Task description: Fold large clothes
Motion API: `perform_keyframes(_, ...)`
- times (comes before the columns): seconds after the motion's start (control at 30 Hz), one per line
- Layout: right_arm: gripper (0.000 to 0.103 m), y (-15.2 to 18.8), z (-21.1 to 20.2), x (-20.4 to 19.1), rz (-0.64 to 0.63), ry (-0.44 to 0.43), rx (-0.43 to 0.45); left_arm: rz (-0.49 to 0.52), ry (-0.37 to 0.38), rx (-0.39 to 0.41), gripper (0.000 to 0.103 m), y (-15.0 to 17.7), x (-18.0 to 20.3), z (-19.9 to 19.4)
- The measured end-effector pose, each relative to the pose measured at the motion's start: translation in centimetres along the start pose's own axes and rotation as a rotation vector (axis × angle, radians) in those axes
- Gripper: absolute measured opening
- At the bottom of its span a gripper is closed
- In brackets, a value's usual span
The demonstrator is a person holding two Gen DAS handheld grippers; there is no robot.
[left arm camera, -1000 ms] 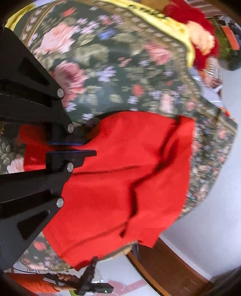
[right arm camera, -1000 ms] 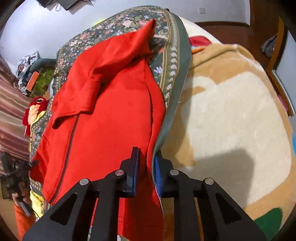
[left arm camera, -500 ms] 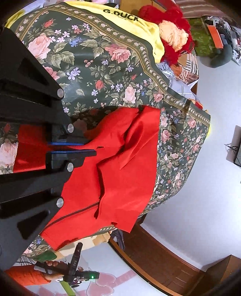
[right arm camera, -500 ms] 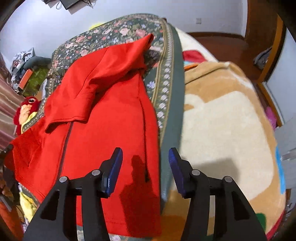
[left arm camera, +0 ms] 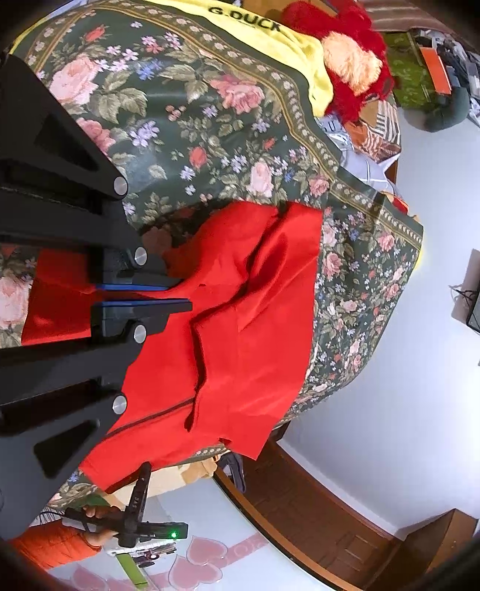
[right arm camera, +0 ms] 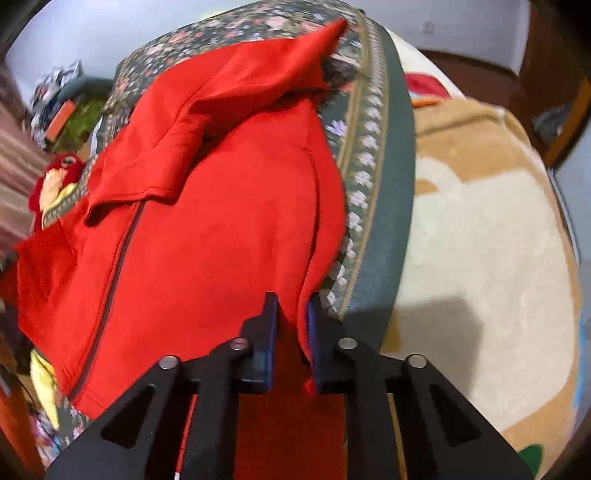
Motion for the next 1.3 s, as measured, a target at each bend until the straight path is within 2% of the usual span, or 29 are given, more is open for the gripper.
perform_keyframes(0.17, 0.009, -1.5, -1.2, 0.4, 0.056, -0.110, 0.046, 0.014, 0.003, 0.017, 0.002, -2.1, 0.4, 0.6)
perform_keyframes(0.33, 0.008, -5.8, -3.7, -1.0, 0.017, -0.145, 0.143, 0.006, 0.028, 0.059, 0.002, -5.8, 0.5, 1.1)
perform_keyframes(0.4, 0.008, -7.4, -4.1, -1.4, 0.004, -0.144, 0.177, -0.012, 0.044, 0.080, 0.002, -8.0, 0.3, 1.8)
perform_keyframes(0.63, 0.008, -15.6, -3.7, -2.6, 0.024, -0.118, 0.289, -0.062, 0.004, 0.112, 0.002, -14.3, -1.2, 5.4)
perform_keyframes(0.83, 0.008, -20.4, -1.4, -1.5, 0.113, -0.096, 0.312, -0.173, -0.031, 0.098, 0.002, -18.4, -5.6, 10.4)
perform_keyframes(1.0, 0.009, -22.5, 1.8, 0.6, 0.209, -0.111, 0.275, -0.244, -0.110, 0.049, 0.002, -18.7, -10.2, 15.0)
perform_keyframes(1.1, 0.011, -22.7, 2.3, 2.9, 0.307, 0.009, 0.316, -0.263, -0.187, -0.011, 0.002, -17.6, -12.1, 17.7)
perform_keyframes(1.2, 0.012, -22.2, 2.4, 4.8, 0.362, -0.038, 0.279, -0.250, -0.275, -0.035, 0.002, -16.5, -13.1, 18.6)
perform_keyframes(1.3, 0.012, -21.1, 1.5, 4.9, 0.312, 0.002, 0.276, -0.230, -0.263, -0.045, 0.002, -16.1, -13.1, 17.9)
Point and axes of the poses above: each gripper's, at about its wrist camera, not at the fingertips, and z roughly the way its jaws point, x to its right, y to its underside, the point moved 1 cm from there along z, roughly the way its jaws point, and after that the axes turned 4 degrees about y, right-handed, at the moved point
